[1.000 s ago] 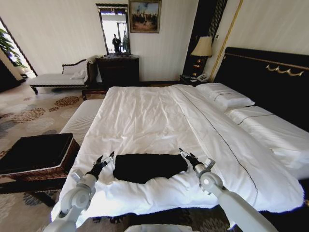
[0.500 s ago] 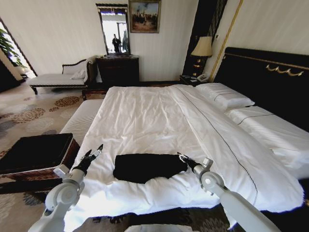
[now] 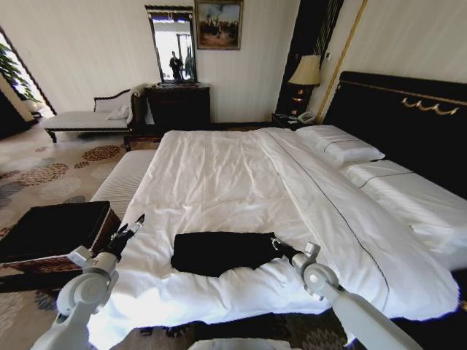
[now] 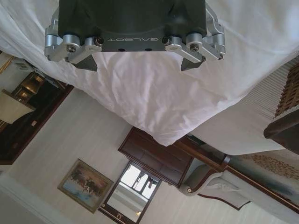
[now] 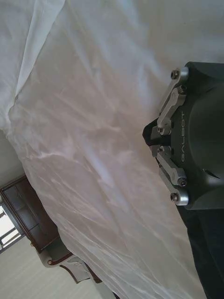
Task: Fold the clothes on the bed and place them into the basket.
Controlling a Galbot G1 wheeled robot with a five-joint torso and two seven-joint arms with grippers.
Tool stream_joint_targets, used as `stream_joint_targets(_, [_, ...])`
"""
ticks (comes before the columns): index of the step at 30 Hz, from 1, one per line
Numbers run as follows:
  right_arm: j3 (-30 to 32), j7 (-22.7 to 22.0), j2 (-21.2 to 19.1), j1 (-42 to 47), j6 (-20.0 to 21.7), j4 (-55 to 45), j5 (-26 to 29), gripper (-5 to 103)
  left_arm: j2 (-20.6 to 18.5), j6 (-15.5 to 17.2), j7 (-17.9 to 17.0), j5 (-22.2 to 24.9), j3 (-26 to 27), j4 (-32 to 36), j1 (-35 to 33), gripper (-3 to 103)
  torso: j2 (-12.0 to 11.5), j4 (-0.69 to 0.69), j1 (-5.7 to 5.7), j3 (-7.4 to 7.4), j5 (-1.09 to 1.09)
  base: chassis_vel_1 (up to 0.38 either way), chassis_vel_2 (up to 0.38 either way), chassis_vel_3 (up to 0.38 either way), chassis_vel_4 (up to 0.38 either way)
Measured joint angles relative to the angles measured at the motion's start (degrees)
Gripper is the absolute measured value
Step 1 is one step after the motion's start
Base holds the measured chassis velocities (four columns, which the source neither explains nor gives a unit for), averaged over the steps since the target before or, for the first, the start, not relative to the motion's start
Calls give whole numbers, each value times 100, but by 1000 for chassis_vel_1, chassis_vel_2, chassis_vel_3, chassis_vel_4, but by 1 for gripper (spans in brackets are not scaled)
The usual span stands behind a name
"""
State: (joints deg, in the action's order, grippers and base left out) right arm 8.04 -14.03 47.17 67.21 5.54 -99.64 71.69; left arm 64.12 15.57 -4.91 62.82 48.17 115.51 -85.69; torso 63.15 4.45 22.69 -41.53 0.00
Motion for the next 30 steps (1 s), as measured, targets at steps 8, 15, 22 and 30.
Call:
stream_joint_targets(8, [-81, 124, 51, -244, -106, 289, -122, 1, 40, 0, 0, -31, -25, 44, -59, 100, 0, 1, 0, 0, 1, 0, 0, 0, 0])
stream_joint_targets(15, [-52, 56, -47, -108, -136, 94, -146, 1, 92, -6, 0, -67, -54, 26, -90, 100, 0, 2, 0, 0, 0, 0, 0, 0, 0])
stream_joint_targets(22, [37, -405, -91, 343, -133, -456, -141, 15, 175, -11, 2, -169, -158, 47, -121, 100, 0, 2, 0, 1, 0, 0, 0, 0, 0])
stream_joint_targets(30, [84, -816, -157, 866, -96, -911, -298, 41, 291, -41, 31, -378, -322, 5, -175, 100, 0, 1, 0, 1, 0, 0, 0, 0, 0])
